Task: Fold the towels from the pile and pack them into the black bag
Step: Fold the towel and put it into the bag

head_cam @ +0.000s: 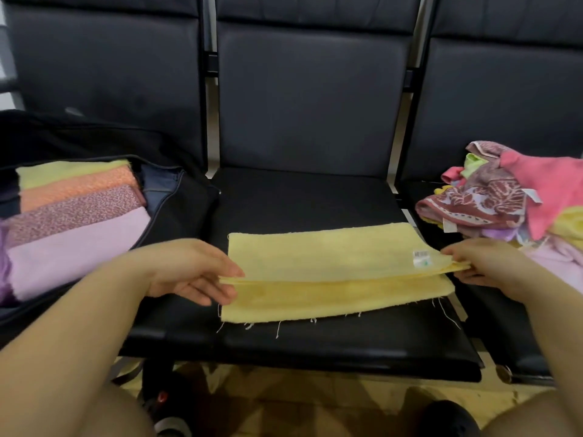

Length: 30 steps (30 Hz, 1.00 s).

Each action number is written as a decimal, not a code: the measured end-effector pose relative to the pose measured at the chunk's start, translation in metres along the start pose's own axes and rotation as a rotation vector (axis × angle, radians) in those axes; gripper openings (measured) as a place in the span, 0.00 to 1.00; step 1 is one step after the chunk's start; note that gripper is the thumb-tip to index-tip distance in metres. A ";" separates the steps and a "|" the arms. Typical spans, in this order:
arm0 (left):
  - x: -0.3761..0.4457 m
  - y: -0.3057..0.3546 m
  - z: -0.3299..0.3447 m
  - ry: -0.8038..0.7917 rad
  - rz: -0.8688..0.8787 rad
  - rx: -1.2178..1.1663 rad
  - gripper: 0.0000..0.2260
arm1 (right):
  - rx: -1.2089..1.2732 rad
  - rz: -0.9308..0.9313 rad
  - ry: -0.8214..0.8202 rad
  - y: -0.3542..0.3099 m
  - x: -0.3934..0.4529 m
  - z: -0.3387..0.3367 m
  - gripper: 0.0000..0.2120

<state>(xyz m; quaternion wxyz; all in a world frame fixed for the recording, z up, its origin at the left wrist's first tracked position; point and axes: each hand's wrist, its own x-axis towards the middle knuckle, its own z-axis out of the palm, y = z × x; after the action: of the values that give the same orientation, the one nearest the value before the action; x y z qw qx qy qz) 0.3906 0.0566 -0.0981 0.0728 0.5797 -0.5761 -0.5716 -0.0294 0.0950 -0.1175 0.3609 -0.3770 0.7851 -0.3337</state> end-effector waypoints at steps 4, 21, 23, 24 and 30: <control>0.004 -0.017 0.024 0.024 -0.059 0.271 0.06 | -0.322 -0.116 0.073 0.008 -0.010 0.006 0.05; -0.003 -0.060 0.027 0.262 0.317 0.605 0.13 | -0.559 -0.799 -0.397 -0.052 -0.120 0.187 0.09; -0.004 -0.062 0.028 0.273 0.352 0.640 0.10 | -0.624 -0.823 -0.392 -0.056 -0.126 0.202 0.15; -0.004 -0.062 0.028 0.286 0.376 0.678 0.08 | -0.661 -0.841 -0.388 -0.057 -0.127 0.208 0.17; -0.001 -0.063 0.021 0.351 0.495 0.640 0.04 | -0.748 -0.875 -0.342 -0.063 -0.125 0.229 0.17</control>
<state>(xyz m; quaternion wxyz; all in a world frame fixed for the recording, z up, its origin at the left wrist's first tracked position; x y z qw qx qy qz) 0.4118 0.0895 -0.1513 0.1211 0.5061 -0.8244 -0.2227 0.2372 0.1108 -0.1464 0.1539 -0.8150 0.5519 -0.0869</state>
